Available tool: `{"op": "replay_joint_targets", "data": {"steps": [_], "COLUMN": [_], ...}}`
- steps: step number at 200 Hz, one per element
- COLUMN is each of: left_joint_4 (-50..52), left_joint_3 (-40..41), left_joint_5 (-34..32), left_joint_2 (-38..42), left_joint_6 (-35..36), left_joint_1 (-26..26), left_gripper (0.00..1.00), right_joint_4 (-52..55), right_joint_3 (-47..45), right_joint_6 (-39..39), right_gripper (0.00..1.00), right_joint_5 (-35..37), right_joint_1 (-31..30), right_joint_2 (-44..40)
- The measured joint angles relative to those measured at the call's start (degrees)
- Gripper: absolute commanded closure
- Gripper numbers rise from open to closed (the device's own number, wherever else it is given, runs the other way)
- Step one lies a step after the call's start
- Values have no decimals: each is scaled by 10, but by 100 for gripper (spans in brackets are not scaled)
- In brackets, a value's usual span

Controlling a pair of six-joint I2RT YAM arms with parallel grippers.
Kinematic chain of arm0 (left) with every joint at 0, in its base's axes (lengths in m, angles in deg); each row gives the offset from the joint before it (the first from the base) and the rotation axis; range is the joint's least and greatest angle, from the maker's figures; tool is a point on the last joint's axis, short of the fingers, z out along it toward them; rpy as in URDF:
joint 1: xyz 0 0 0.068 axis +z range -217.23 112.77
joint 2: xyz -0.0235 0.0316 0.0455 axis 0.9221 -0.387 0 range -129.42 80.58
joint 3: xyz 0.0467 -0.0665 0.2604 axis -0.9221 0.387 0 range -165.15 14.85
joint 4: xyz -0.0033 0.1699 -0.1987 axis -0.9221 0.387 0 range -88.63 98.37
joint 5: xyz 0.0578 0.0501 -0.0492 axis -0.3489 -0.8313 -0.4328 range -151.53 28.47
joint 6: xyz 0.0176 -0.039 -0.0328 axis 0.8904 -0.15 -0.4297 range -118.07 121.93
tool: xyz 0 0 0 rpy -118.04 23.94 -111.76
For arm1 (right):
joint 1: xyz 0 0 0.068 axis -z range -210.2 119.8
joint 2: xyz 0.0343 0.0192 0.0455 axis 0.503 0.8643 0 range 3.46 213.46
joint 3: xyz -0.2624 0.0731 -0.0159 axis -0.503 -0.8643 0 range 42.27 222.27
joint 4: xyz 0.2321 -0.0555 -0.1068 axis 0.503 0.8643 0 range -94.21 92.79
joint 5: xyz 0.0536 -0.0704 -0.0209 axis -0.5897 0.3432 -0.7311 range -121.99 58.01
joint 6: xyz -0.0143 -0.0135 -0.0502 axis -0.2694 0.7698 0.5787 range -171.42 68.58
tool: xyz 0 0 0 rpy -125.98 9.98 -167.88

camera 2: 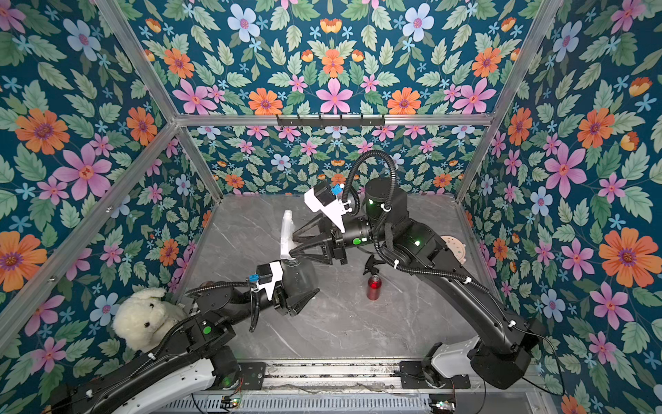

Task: Attach spray nozzles to spray bottles
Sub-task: Screw the spray nozzle on the spray bottle.

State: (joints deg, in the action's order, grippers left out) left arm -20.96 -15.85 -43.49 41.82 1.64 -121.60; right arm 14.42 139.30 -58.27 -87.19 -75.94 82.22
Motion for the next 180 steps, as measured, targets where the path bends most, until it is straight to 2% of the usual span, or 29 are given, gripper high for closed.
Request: {"op": "replay_joint_targets", "data": {"steps": [33, 62, 78, 137, 180], "left_joint_4": [0, 0, 0, -30, -37], "left_joint_3": [-2, -2, -2, -4, -21], "left_joint_5": [0, -9, -25, -154, -250], "left_joint_2": [-3, -2, 0, -18, -51], "left_joint_6": [-2, -5, -7, -9, -25], "left_joint_1": [0, 0, 0, 1, 2], "left_gripper": [100, 100, 100, 100, 100], "right_joint_4": [18, 2, -13, -164, -218], "right_joint_3": [4, -15, -22, -114, -83], "right_joint_6": [20, 40, 42, 32, 5], "right_gripper": [69, 78, 79, 78, 77], "right_joint_5": [30, 87, 140, 502, 755], "right_joint_1": [-18, -37, -58, -176, -243], "right_joint_2": [5, -10, -14, -19, 50]}}
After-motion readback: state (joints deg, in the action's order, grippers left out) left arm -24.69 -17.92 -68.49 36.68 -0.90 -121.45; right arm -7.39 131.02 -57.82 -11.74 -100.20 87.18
